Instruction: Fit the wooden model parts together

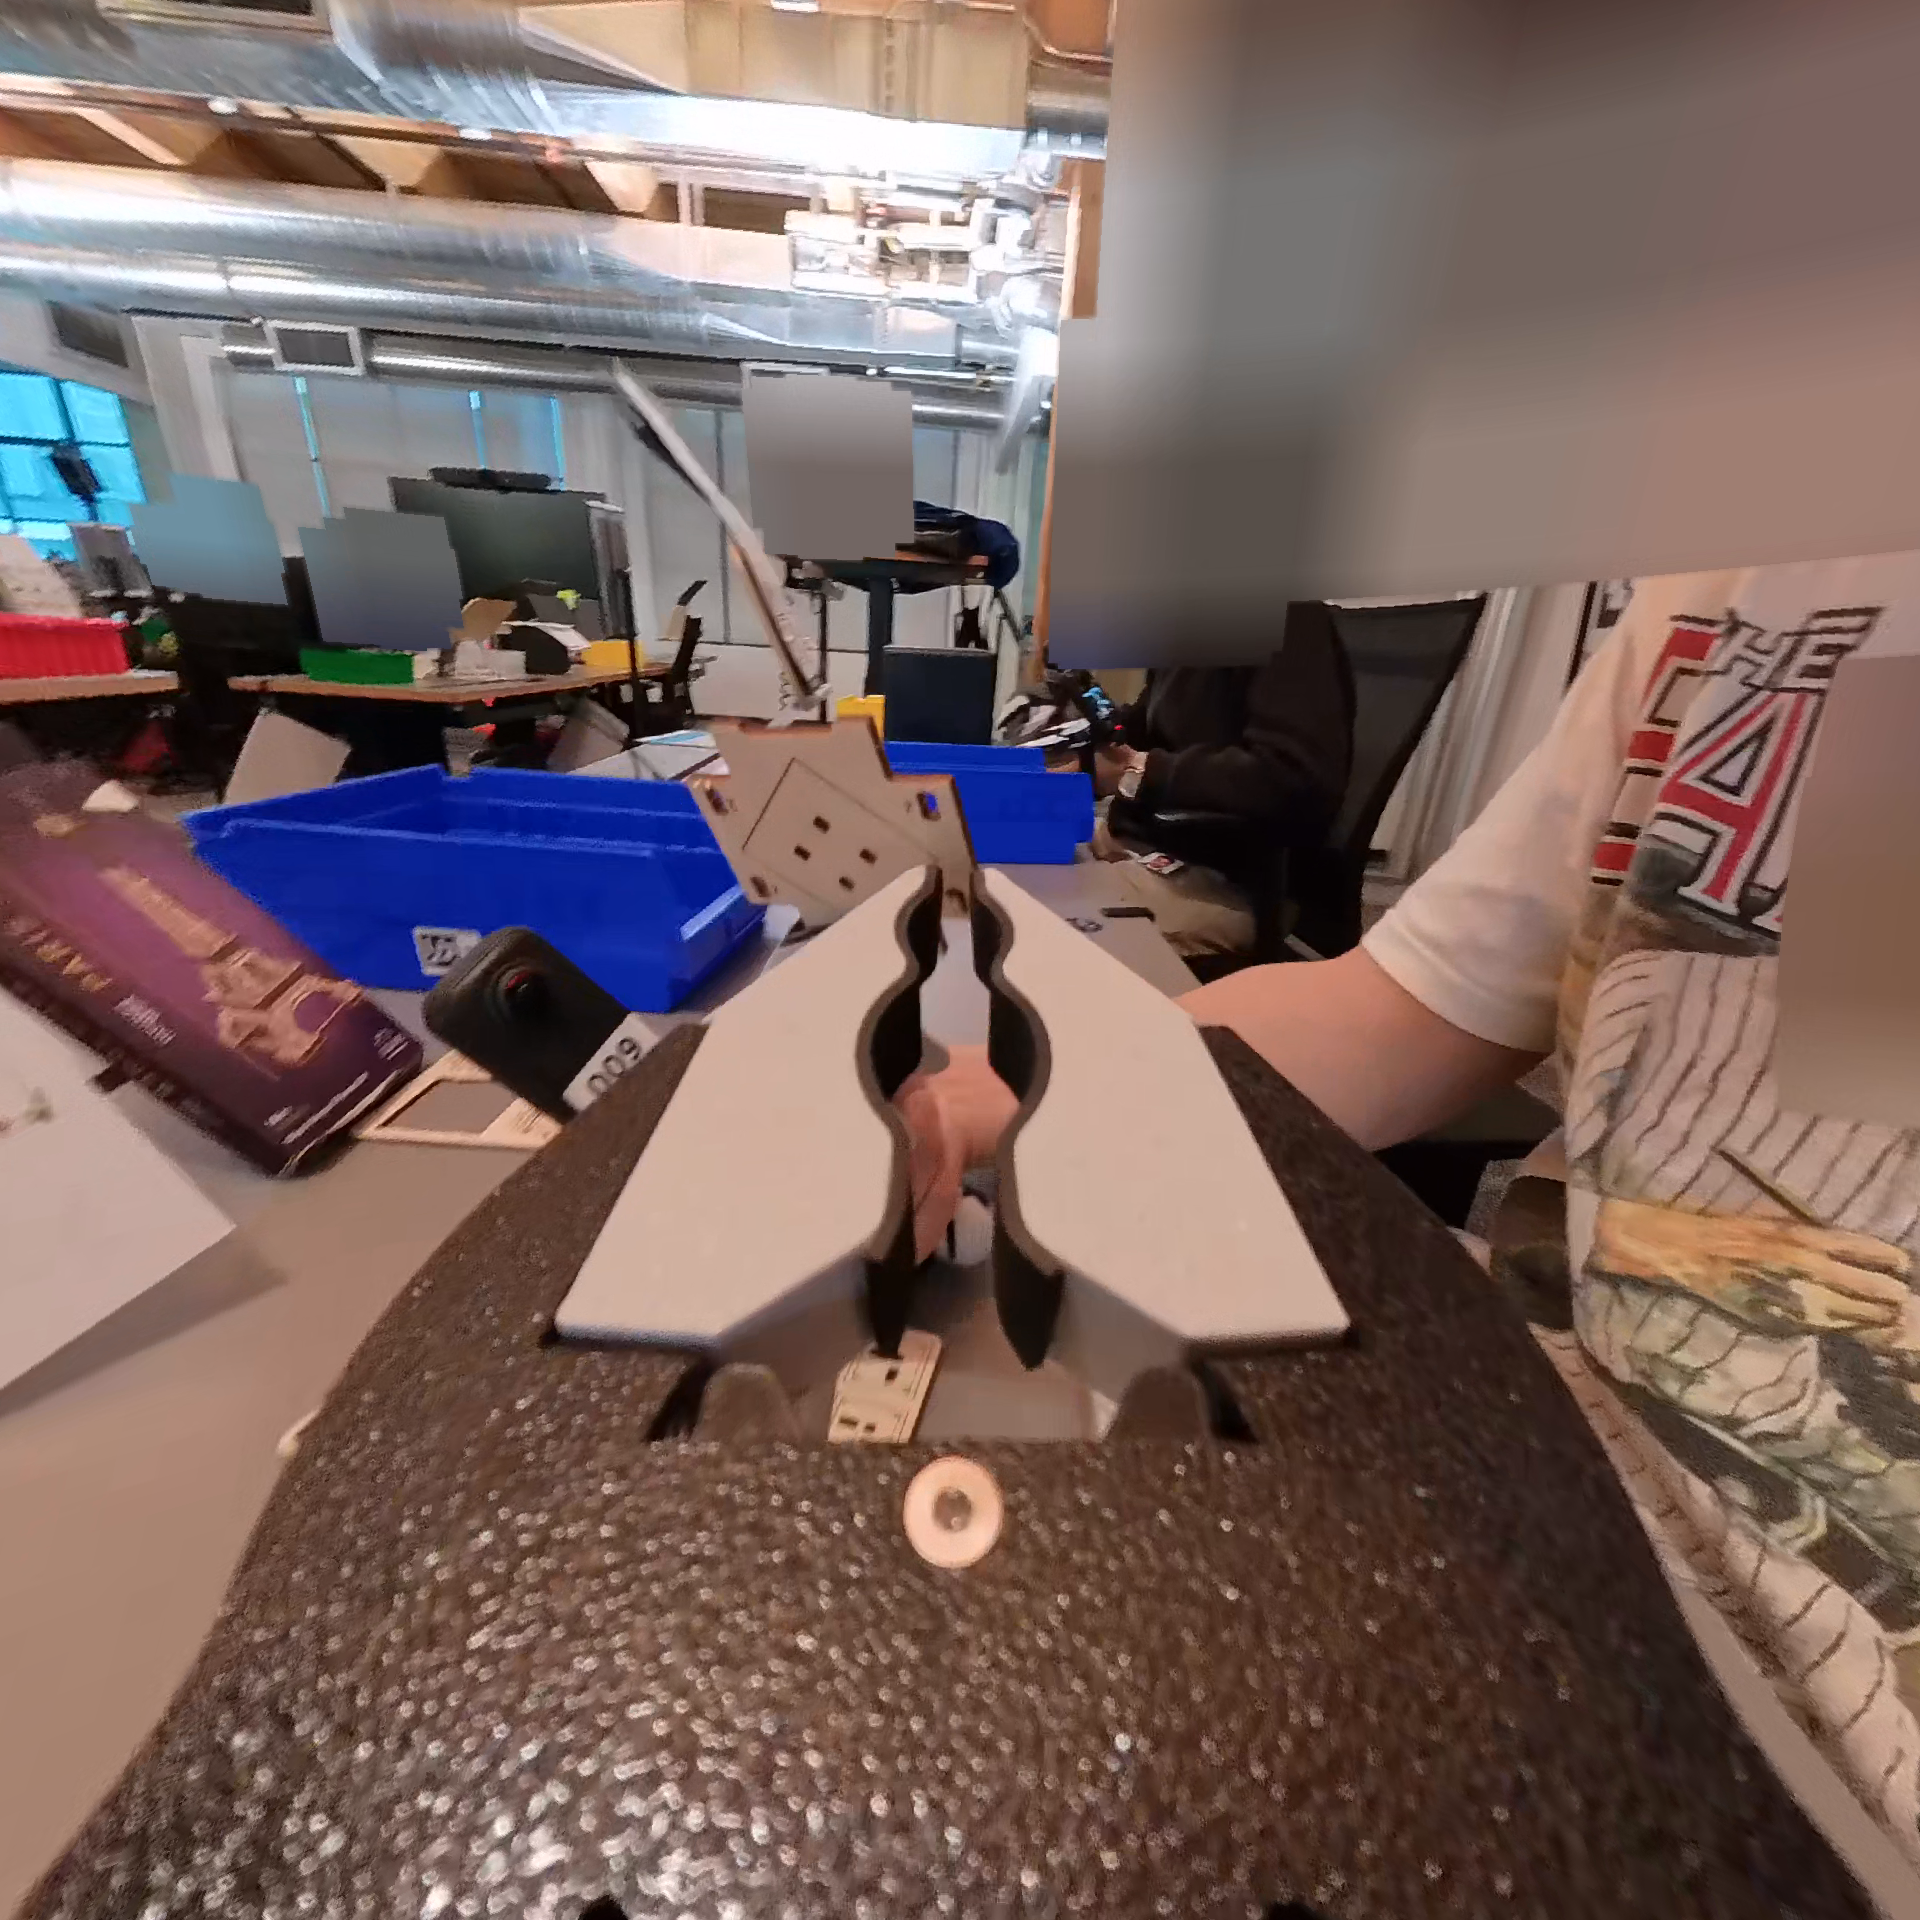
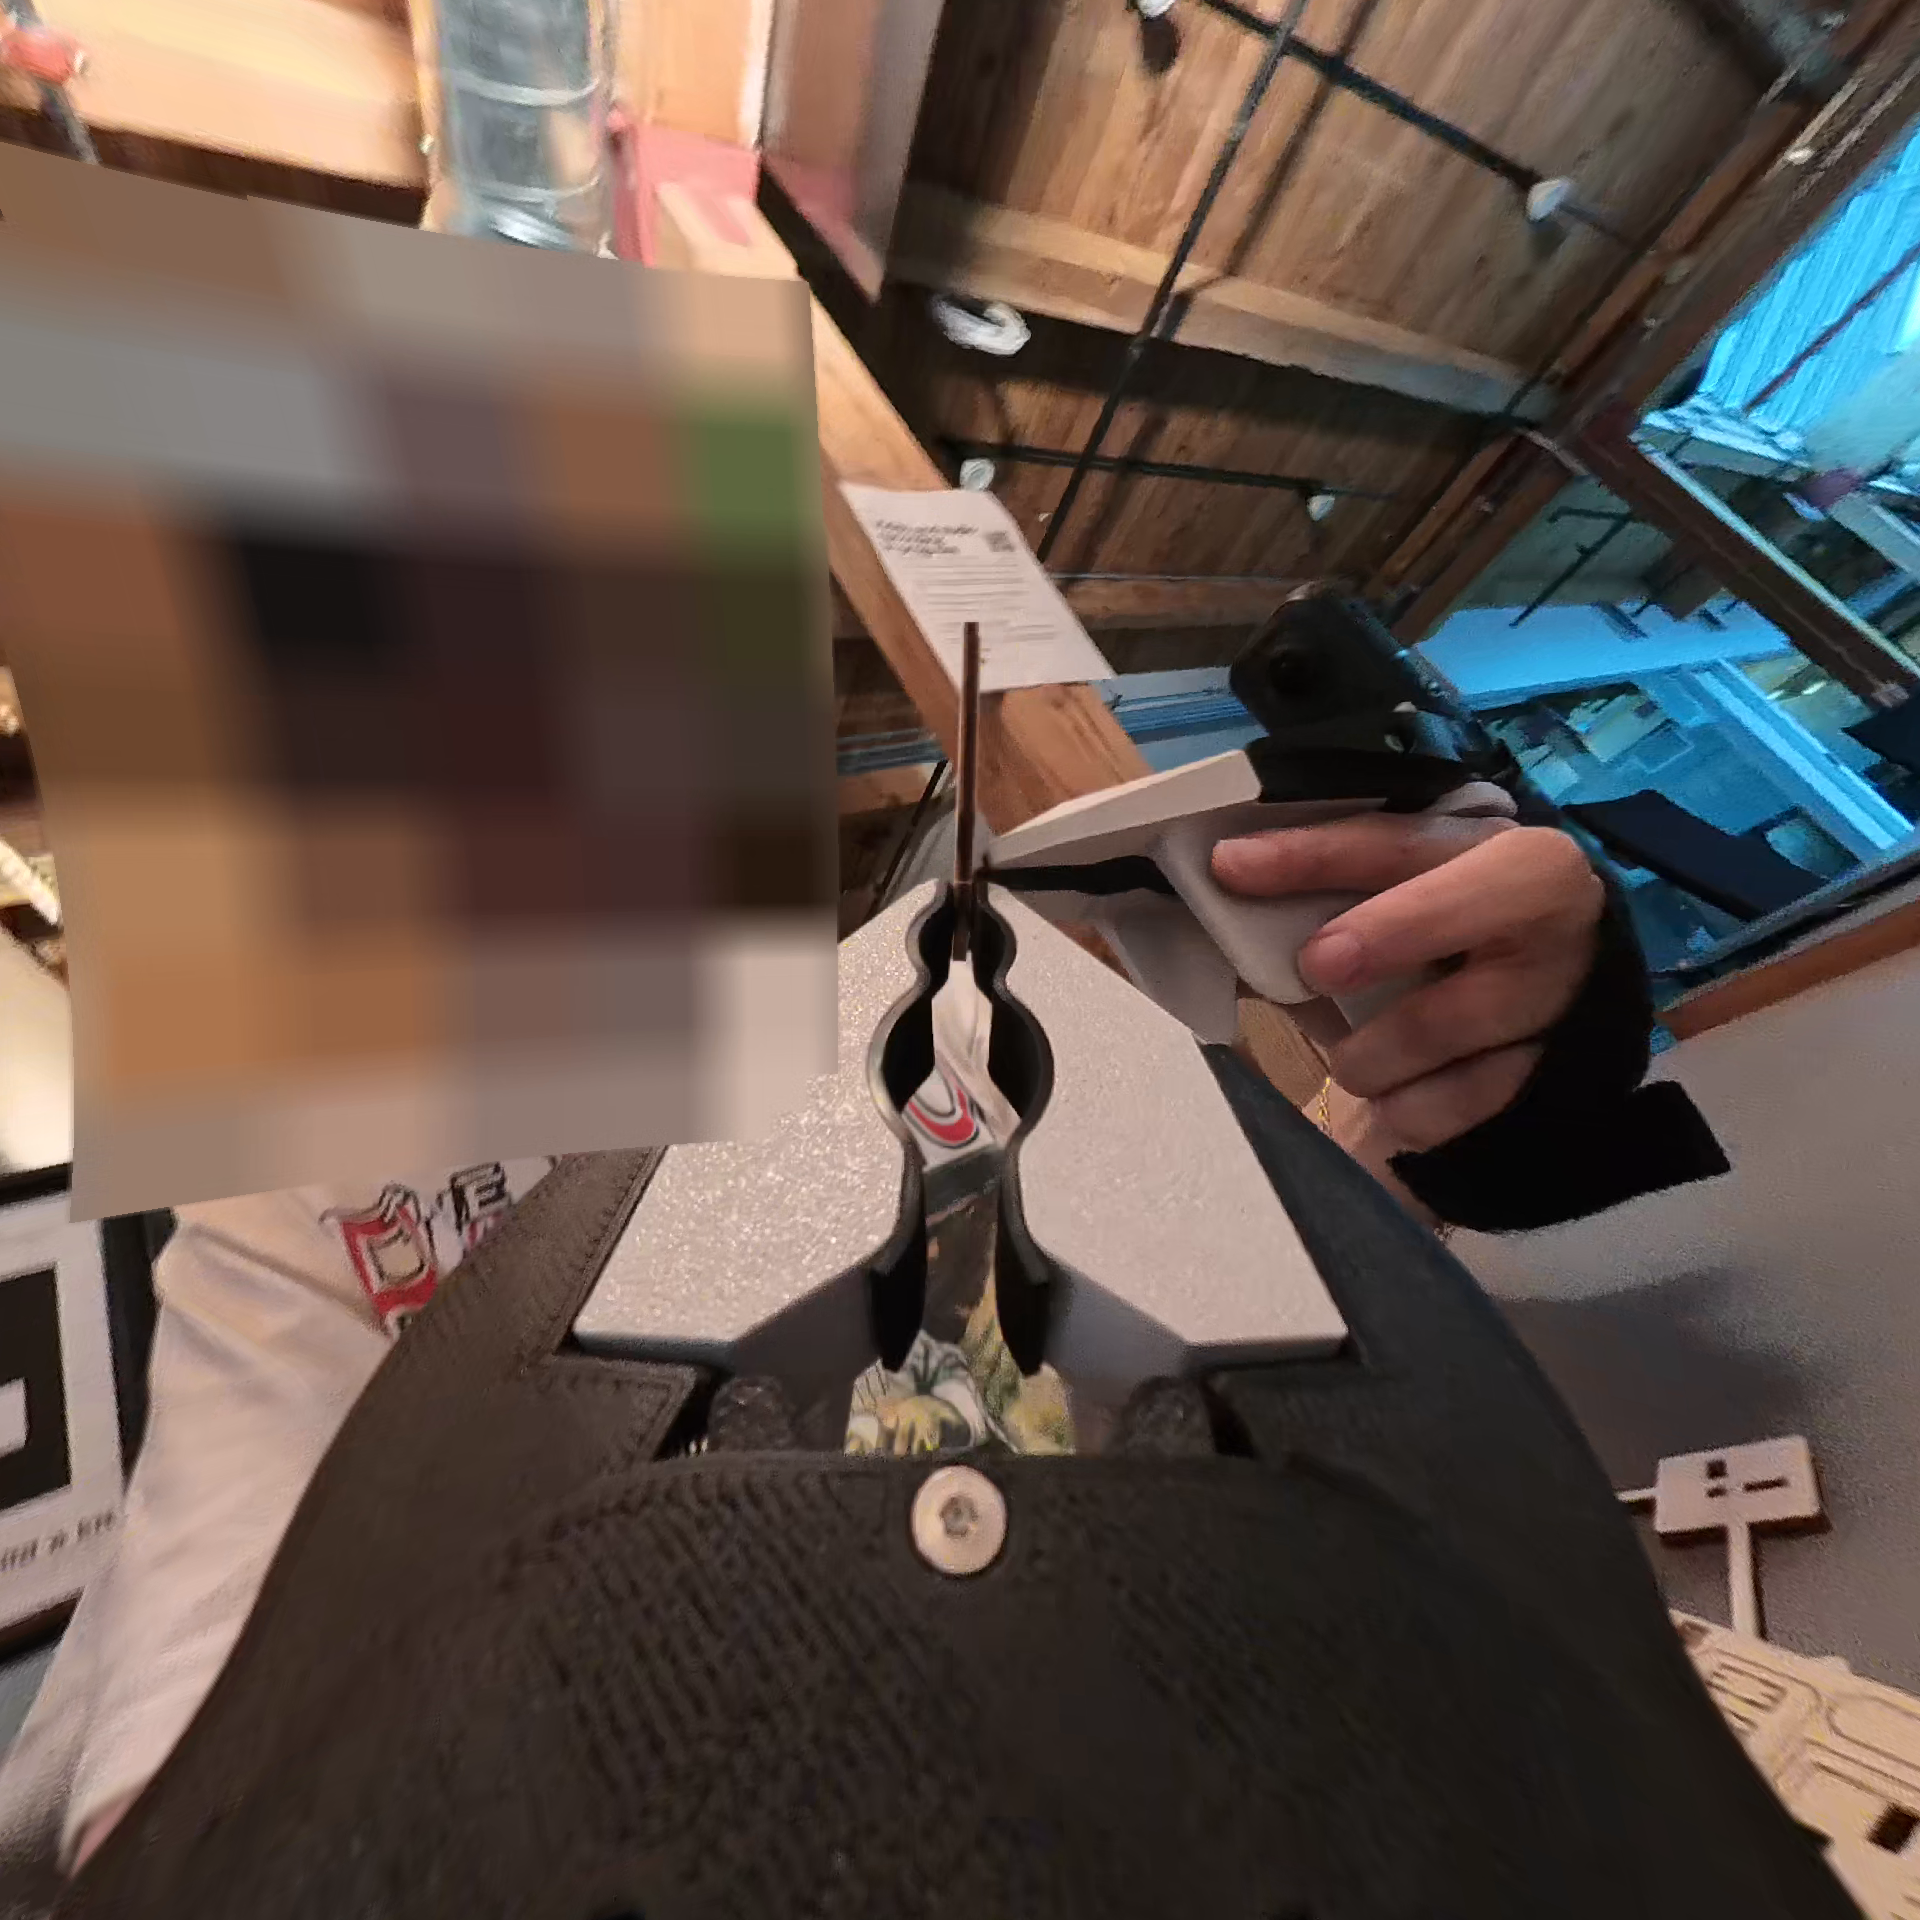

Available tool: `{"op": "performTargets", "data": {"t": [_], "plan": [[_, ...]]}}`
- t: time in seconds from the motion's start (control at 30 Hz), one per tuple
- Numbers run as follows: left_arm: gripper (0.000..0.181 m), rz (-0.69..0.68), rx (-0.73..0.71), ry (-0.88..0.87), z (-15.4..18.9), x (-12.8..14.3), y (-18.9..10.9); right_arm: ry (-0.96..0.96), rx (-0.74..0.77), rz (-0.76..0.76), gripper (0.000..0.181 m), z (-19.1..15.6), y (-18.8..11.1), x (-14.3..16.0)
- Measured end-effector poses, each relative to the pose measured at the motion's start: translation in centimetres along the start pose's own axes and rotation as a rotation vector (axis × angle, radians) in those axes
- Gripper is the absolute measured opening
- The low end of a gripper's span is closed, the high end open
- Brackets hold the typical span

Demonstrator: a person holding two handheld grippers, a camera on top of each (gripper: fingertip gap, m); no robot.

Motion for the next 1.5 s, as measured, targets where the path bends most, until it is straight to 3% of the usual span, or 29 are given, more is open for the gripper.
{"op": "performTargets", "data": {"t": [0.03,0.23,0.4,0.87,1.5], "plan": [[0.002,0.001,0.018,0.011,0.4,-0.3,0.5,-0.022,-0.018,-0.029,0.000,-0.4,0.1,0.3],[0.002,-0.123,0.090,0.163,3.5,-0.3,4.2,-0.246,-0.307,-0.238,0.001,-5.0,0.7,3.2],[0.001,-0.206,0.107,0.283,5.5,0.4,6.4,-0.272,-0.468,-0.266,0.000,-7.1,0.2,3.8],[0.001,-0.094,0.097,0.240,5.6,-0.5,7.6,-0.277,-0.450,-0.286,0.000,-6.9,0.2,3.9],[0.000,-0.098,0.213,0.157,5.9,-0.4,7.2,-0.225,-0.421,-0.321,0.001,-6.2,0.5,4.3]]}}
Point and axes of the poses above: each gripper's, where its closed fingertips meet, y out along the fingers, x out of its underside, z = x × y across the jaws, the point moved 3 cm from there along -y, back along the fingers, and after that the axes turned 9 degrees about y, right-handed, at the moved point
